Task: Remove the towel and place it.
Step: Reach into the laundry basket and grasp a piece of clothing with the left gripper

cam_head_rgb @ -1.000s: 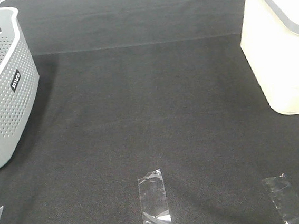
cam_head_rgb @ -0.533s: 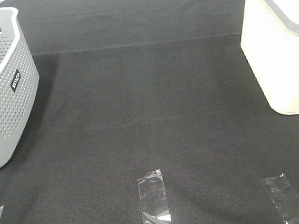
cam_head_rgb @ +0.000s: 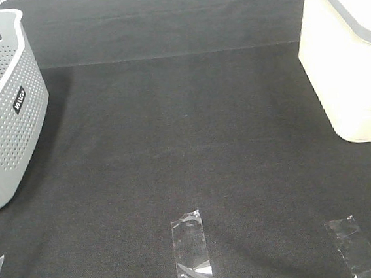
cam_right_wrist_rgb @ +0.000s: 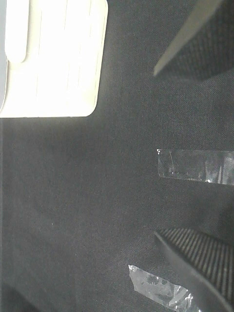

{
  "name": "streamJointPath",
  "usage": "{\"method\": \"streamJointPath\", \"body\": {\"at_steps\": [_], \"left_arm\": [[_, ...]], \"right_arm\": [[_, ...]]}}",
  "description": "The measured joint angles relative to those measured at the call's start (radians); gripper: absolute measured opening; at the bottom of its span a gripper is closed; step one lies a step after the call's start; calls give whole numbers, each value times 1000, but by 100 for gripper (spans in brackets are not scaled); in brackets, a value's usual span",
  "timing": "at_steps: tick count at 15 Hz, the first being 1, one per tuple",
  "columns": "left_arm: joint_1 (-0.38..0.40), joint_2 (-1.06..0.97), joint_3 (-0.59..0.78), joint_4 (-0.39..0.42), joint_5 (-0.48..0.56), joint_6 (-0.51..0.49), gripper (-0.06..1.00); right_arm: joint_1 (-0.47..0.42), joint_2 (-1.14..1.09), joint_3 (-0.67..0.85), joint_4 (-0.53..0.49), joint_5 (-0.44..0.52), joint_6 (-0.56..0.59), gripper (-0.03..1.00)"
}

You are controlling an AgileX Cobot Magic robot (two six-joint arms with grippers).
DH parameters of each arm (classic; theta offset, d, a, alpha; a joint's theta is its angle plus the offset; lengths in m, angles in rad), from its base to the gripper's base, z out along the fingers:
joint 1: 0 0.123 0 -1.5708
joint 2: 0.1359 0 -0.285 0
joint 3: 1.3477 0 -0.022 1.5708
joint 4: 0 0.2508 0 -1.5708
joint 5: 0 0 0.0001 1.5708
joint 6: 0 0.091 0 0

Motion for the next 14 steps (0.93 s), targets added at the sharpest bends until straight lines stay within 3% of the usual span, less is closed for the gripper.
{"method": "streamJointPath", "body": {"at_steps": [14], "left_arm": [[0, 0, 0, 0, 0, 0, 60]], "right_arm": [[0, 0, 0, 0, 0, 0, 77]]}}
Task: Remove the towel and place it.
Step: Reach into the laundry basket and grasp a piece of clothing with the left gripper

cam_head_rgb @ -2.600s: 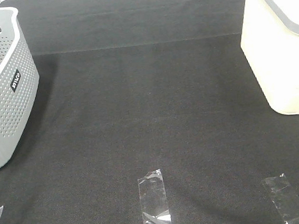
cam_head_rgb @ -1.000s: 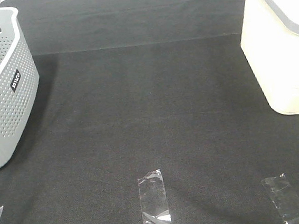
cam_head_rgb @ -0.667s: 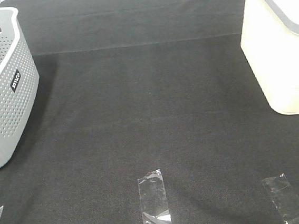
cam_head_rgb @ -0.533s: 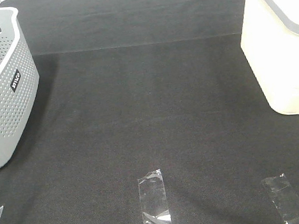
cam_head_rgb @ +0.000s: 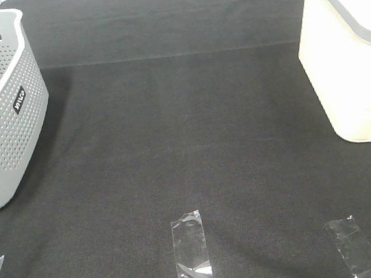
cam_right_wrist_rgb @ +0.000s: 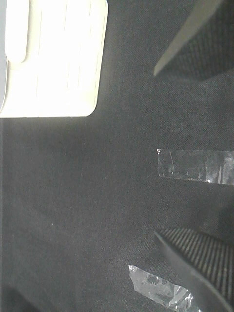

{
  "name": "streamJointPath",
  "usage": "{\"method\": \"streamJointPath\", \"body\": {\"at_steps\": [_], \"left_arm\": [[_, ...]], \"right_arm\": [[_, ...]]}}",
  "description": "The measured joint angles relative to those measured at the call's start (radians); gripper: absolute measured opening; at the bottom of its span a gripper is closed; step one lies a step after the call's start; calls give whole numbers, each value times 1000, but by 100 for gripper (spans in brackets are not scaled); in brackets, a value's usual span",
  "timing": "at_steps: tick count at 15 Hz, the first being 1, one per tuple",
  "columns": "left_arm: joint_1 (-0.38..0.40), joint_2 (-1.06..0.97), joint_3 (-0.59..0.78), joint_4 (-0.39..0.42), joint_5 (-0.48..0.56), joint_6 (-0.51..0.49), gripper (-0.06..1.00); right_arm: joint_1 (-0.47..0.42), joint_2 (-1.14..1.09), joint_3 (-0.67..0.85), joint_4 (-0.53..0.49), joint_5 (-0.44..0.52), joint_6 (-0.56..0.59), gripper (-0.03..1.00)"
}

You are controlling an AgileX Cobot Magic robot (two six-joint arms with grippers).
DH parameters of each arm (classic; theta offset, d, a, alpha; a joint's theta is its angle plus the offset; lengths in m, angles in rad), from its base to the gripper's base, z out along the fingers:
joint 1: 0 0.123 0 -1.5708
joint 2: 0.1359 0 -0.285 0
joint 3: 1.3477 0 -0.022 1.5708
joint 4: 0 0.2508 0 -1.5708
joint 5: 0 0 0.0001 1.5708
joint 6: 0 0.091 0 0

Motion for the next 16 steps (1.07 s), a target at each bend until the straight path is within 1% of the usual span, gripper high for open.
{"method": "streamJointPath", "body": {"at_steps": [16], "left_arm": [[0, 0, 0, 0, 0, 0, 60]], "right_arm": [[0, 0, 0, 0, 0, 0, 77]]}}
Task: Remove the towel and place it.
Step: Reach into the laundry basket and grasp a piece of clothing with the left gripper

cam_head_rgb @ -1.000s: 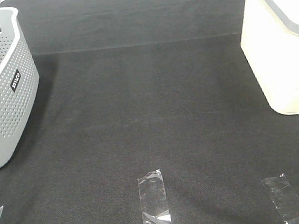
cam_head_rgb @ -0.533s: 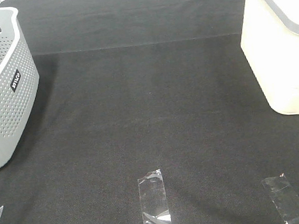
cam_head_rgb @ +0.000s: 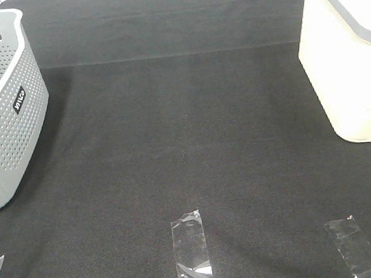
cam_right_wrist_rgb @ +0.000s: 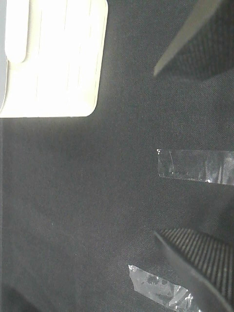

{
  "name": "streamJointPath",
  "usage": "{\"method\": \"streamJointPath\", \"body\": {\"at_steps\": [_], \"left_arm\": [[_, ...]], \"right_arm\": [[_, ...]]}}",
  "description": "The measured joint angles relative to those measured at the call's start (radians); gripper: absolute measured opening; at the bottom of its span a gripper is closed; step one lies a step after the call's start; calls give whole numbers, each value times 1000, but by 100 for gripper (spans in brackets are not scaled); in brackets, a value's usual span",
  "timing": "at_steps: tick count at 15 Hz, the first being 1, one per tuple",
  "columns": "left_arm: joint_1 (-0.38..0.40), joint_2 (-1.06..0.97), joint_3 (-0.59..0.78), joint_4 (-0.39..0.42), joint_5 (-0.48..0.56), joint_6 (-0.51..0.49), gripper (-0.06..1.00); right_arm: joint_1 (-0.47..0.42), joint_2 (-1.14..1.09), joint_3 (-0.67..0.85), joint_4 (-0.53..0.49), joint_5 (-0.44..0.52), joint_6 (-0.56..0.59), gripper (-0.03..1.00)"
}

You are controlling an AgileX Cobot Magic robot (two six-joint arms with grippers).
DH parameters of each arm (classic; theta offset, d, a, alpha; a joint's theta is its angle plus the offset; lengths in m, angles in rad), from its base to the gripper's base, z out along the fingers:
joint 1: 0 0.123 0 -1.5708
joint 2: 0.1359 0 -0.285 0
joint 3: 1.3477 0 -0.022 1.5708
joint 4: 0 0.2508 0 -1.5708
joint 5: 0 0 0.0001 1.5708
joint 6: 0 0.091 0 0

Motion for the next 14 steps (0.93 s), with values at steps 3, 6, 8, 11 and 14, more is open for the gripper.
{"method": "streamJointPath", "body": {"at_steps": [3, 6, 8, 11, 14], "left_arm": [[0, 0, 0, 0, 0, 0, 60], [0, 0, 0, 0, 0, 0, 60], [0, 0, 0, 0, -6, -11, 60], [0, 64, -16, 6, -117, -64, 60], [0, 263, -22, 76, -405, -101, 60]], "right_arm": [[0, 0, 0, 0, 0, 0, 77], [0, 0, 0, 0, 0, 0, 77], [0, 0, 0, 0, 0, 0, 77], [0, 0, 0, 0, 0, 0, 77], [0, 0, 0, 0, 0, 0, 77]]}}
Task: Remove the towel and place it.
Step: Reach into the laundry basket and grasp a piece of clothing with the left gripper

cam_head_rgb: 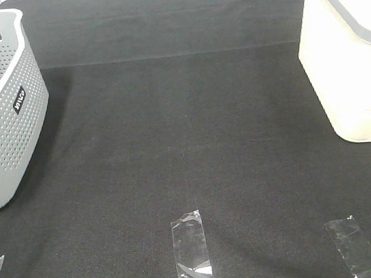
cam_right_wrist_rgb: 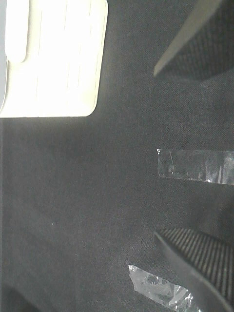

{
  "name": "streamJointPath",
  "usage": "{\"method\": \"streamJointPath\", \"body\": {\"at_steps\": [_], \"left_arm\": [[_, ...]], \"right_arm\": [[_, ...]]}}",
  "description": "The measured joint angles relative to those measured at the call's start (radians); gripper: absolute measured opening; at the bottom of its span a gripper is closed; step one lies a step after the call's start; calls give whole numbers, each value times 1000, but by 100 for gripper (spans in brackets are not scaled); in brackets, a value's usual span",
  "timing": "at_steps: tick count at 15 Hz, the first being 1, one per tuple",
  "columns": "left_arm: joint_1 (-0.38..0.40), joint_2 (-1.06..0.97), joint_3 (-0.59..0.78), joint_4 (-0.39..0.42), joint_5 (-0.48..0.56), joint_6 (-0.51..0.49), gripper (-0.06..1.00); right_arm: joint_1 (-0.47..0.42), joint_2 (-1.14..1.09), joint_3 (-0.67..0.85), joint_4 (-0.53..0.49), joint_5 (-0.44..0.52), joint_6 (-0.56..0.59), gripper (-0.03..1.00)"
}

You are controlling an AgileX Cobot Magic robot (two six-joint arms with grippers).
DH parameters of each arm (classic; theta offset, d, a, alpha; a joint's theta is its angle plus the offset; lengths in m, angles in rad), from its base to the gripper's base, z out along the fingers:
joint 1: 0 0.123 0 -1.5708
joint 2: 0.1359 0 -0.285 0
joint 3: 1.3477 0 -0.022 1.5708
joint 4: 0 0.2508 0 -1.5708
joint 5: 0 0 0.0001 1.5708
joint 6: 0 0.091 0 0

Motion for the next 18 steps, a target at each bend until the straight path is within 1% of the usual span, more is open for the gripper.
{"method": "streamJointPath", "body": {"at_steps": [2, 3, 4, 5, 6, 7, 8, 9, 10, 11, 13, 14, 15, 16, 18], "left_arm": [[0, 172, 0, 27, -217, -2, 60], [0, 280, -13, 30, -300, -3, 60], [0, 394, -45, 33, -341, -7, 60], [0, 497, -92, 34, -350, -11, 60], [0, 597, -148, 34, -345, -13, 60], [0, 747, -257, 34, -324, -13, 60], [0, 846, -323, 40, -302, -13, 60], [0, 846, -323, 40, -302, -13, 60], [0, 936, -396, 47, -285, -13, 60], [0, 1074, -526, 52, -279, -32, 60], [0, 1196, -646, 69, -249, -92, 60], [0, 1256, -715, 104, -205, -125, 60], [0, 1256, -715, 104, -205, -125, 60], [0, 1303, -779, 138, -159, -158, 60], [0, 1412, -916, 244, -32, -264, 60]], "right_arm": [[0, 0, 0, 0, 0, 0, 77], [0, 0, 0, 0, 0, 0, 77], [0, 0, 0, 0, 0, 0, 77], [0, 0, 0, 0, 0, 0, 77], [0, 0, 0, 0, 0, 0, 77], [0, 0, 0, 0, 0, 0, 77], [0, 0, 0, 0, 0, 0, 77], [0, 0, 0, 0, 0, 0, 77], [0, 0, 0, 0, 0, 0, 77], [0, 0, 0, 0, 0, 0, 77], [0, 0, 0, 0, 0, 0, 77], [0, 0, 0, 0, 0, 0, 77], [0, 0, 0, 0, 0, 0, 77], [0, 0, 0, 0, 0, 0, 77], [0, 0, 0, 0, 0, 0, 77]]}}
